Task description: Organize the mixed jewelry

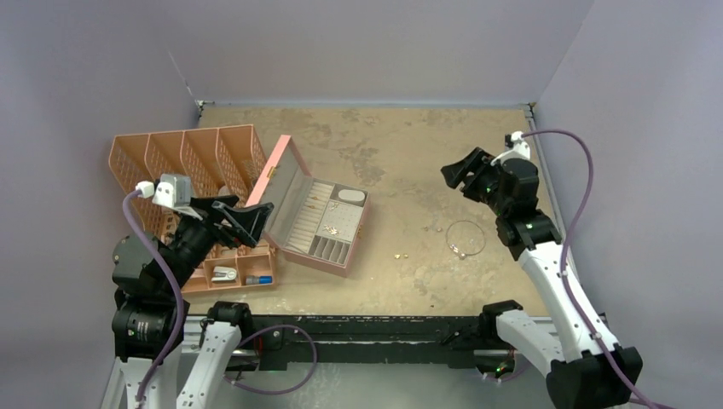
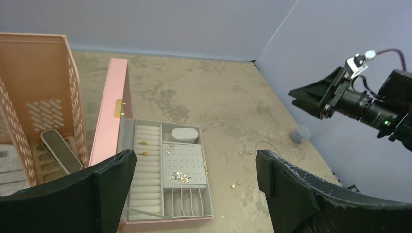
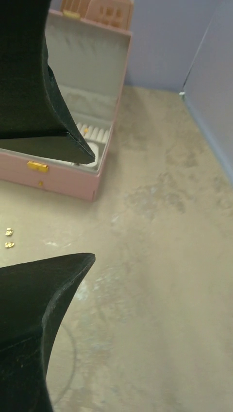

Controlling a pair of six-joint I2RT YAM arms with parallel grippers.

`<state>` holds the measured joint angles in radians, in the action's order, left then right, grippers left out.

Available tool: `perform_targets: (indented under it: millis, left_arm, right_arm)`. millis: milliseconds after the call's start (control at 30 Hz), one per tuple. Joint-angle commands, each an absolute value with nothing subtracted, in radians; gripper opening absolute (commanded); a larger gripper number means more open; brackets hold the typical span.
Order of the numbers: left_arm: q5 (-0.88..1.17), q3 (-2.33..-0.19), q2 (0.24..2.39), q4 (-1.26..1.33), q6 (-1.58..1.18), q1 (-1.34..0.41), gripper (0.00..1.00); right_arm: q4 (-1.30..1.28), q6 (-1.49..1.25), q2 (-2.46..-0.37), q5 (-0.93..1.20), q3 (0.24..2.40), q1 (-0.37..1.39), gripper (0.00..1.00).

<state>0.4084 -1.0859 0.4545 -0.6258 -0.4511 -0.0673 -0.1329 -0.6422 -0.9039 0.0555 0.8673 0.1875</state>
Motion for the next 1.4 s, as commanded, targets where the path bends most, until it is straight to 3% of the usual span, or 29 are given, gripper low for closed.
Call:
perform_targets:
  millis: [0,167,233,400,567,700,800,1033,1367]
  left_arm:
    - [0.323,-1.074,0.422,-0.648,-0.501,-0.062,0.94]
    - [0.400,-1.089,0.445,-0.662,-0.497,-0.061,0.91]
    - [0.505,-1.086,0.459,-0.635,-0.495,-0.061,0.83]
    - [0.774,-1.090,0.534,-0.510,-0.514,-0.061,0.73]
    - [0.885,-1.073,0.595,-0.455,-0.551,-0.062,0.75]
    - [0.913,-1.051,0.614,-0.440,-0.562,-0.061,0.84]
    - [0.910,-1.033,0.617,-0.439,-0.561,-0.061,0.84]
    - [0.931,-0.994,0.604,-0.422,-0.559,-0.061,0.65]
    - [0.911,-0.971,0.598,-0.425,-0.549,-0.061,0.57]
  right_arm:
    - [-0.167,-0.663,-0.941,0.048,0.830,0.182,0.67]
    - [-0.226,-0.693,-0.987,-0.115,0.773,0.206,0.60]
    - [-0.240,-0.720,-1.008,-0.186,0.758,0.255,0.55]
    - [-0.248,-0.793,-1.139,-0.247,0.748,0.435,0.55]
    - [-0.224,-0.834,-1.240,-0.275,0.745,0.555,0.46]
    - [-0.244,-0.831,-1.322,-0.254,0.744,0.647,0.44]
    - [-0.257,-0.810,-1.375,-0.252,0.747,0.694,0.40]
    - [-0.288,-0.800,-1.440,-0.259,0.775,0.765,0.28]
    - [-0.353,-0.808,-1.520,-0.390,0.831,0.838,0.20]
